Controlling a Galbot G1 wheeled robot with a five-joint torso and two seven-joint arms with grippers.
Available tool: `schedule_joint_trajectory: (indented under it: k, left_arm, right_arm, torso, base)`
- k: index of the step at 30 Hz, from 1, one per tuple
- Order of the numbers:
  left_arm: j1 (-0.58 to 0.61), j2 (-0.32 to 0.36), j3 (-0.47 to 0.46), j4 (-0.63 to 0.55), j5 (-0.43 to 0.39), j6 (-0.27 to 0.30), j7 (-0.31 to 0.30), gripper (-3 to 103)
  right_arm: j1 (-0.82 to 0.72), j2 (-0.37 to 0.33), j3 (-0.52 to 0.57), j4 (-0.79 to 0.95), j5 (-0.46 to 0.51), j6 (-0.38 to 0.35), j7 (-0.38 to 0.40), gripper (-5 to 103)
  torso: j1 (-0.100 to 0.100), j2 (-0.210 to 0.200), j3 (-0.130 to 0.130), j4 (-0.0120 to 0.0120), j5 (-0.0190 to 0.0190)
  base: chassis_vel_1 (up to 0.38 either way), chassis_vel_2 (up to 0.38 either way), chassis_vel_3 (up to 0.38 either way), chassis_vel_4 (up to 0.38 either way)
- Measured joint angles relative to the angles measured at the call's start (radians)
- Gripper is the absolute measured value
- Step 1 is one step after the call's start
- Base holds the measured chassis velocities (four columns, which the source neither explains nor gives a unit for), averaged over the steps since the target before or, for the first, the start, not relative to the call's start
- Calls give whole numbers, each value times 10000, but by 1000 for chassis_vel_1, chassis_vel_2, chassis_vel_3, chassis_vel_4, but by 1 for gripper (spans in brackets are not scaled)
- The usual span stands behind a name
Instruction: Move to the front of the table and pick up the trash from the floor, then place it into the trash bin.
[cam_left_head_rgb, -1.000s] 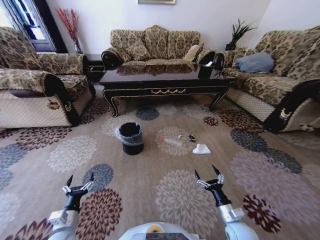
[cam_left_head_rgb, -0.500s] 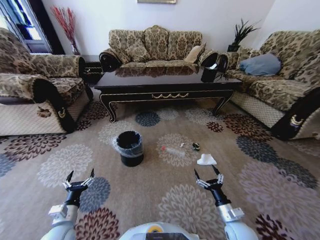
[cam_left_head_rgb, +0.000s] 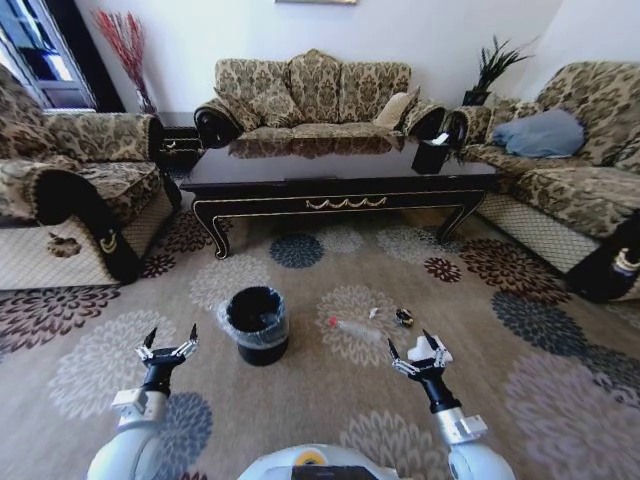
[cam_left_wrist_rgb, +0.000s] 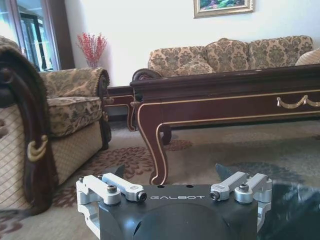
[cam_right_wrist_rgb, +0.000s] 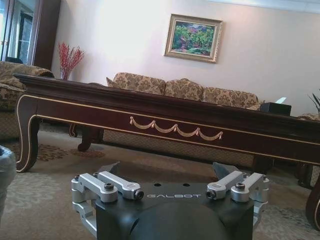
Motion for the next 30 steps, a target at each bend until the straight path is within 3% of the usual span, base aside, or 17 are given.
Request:
schedule_joint_trajectory:
  k: [9, 12, 14, 17, 19, 20, 24, 25, 30]
  left_arm:
    - [-172, 225, 98, 6, -227, 343, -86, 100]
    - [-189, 299, 222, 36, -586, 786, -193, 100]
    - [-324, 501, 421, -349, -1169, 1748, -532, 100]
    - [-481, 713, 494, -737, -1463, 2420, -881, 100]
    - [-680, 1136, 499, -1673, -2422, 3998, -1494, 100]
    - [-680, 1136, 499, -1673, -2422, 3998, -1494, 100]
    - [-1014, 1984, 634, -2489, -3927, 6585, -2283, 100]
    - [-1014, 1984, 634, -2489, -3927, 6585, -2283, 100]
    - [-1594, 2597, 1007, -2105, -4682, 7754, -2887, 100]
  right_arm:
    - [56, 37, -85, -38, -39, 37, 104, 100]
    - [35, 40, -112, -42, 20, 107, 128, 100]
    - [43, 3, -113, -91, -36, 177, 147, 100]
    - [74, -3, -104, -110, -53, 193, 170, 100]
    - [86, 29, -95, -125, -77, 199, 191, 100]
    - [86, 29, -95, -125, -77, 199, 191, 100]
    - [83, 128, -109, -194, -216, 257, 220, 100]
    - [83, 128, -109, -194, -216, 257, 220, 100]
    - [120, 142, -67, -233, -232, 271, 267, 100]
  torso:
    - [1, 1, 2, 3, 1]
    - [4, 0, 4, 2, -1]
    - [4, 0, 3, 5, 2]
    - [2, 1, 1, 5, 1]
    - [-1, 2, -1, 2, 3]
    - [-1, 2, -1, 2, 3]
    - [-1, 3, 0, 3, 2]
    - [-1, 3, 0, 3, 2]
    - [-1, 2, 1, 3, 0]
  base:
    - [-175, 184, 188, -183]
    - [-112, 132, 94, -141]
    - [-35, 62, 60, -22]
    - [0, 0, 0, 0]
    - [33, -52, -5, 24]
    - [33, -52, 7, 9]
    - [0, 0, 0, 0]
    - [0, 0, 0, 0]
    - [0, 0, 0, 0]
